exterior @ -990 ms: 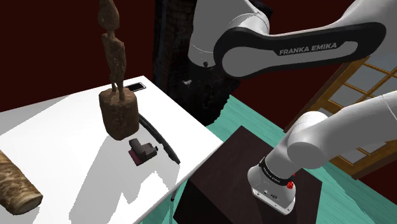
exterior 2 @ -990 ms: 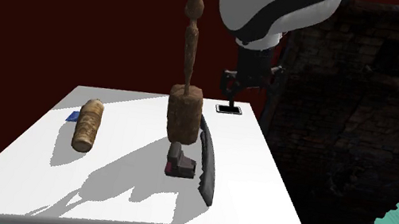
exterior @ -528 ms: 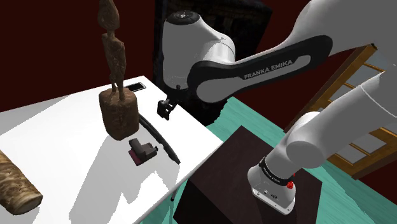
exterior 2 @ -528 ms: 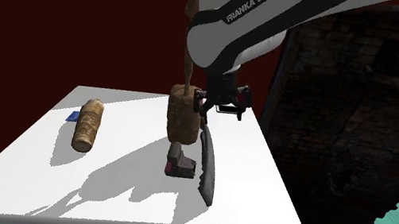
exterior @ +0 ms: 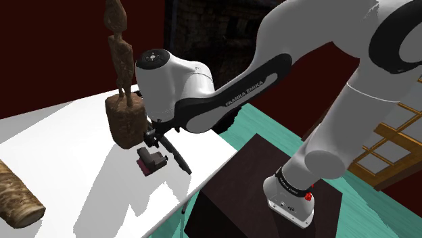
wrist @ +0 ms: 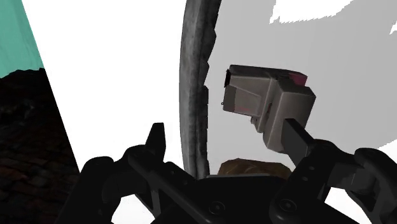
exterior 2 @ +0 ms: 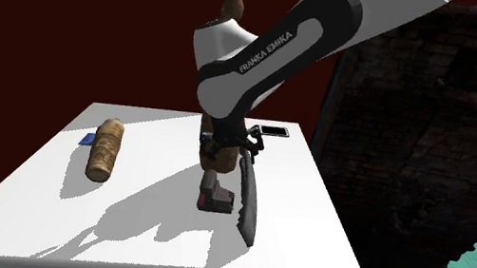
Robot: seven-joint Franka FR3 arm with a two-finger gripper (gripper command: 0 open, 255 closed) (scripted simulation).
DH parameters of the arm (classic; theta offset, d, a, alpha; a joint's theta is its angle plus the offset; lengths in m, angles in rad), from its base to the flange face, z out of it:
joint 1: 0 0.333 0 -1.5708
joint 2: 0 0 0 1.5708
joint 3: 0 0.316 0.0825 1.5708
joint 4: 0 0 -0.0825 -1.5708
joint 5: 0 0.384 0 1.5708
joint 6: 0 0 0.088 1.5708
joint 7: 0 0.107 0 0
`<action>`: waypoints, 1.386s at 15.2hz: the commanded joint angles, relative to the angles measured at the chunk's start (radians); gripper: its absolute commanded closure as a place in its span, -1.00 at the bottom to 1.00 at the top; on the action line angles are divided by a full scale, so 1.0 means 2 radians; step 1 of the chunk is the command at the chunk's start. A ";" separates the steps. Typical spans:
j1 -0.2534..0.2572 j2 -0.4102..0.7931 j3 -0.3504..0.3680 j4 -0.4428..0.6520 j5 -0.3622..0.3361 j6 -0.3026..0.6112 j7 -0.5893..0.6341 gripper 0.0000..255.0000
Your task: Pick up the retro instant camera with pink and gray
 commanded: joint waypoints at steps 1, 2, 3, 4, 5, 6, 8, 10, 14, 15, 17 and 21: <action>0.015 0.053 -0.004 0.032 -0.039 -0.003 0.040 -1.00; 0.026 0.076 -0.009 0.046 -0.054 -0.005 0.056 -1.00; 0.036 0.099 -0.015 0.061 -0.069 -0.008 0.071 -1.00; 0.047 0.121 -0.020 0.077 -0.081 -0.010 0.084 -1.00; 0.058 0.143 -0.026 0.093 -0.093 -0.013 0.097 -1.00; 0.070 0.164 -0.033 0.110 -0.103 -0.016 0.107 -1.00; 0.083 0.190 -0.042 0.127 -0.116 -0.015 0.120 -1.00; 0.087 0.200 -0.048 0.128 -0.123 -0.008 0.126 -1.00; 0.095 0.221 -0.058 0.130 -0.139 0.007 0.138 -1.00; 0.096 0.224 -0.060 0.131 -0.141 0.009 0.139 -1.00; 0.096 0.224 -0.060 0.131 -0.141 0.009 0.139 -1.00; 0.096 0.224 -0.060 0.131 -0.141 0.009 0.139 1.00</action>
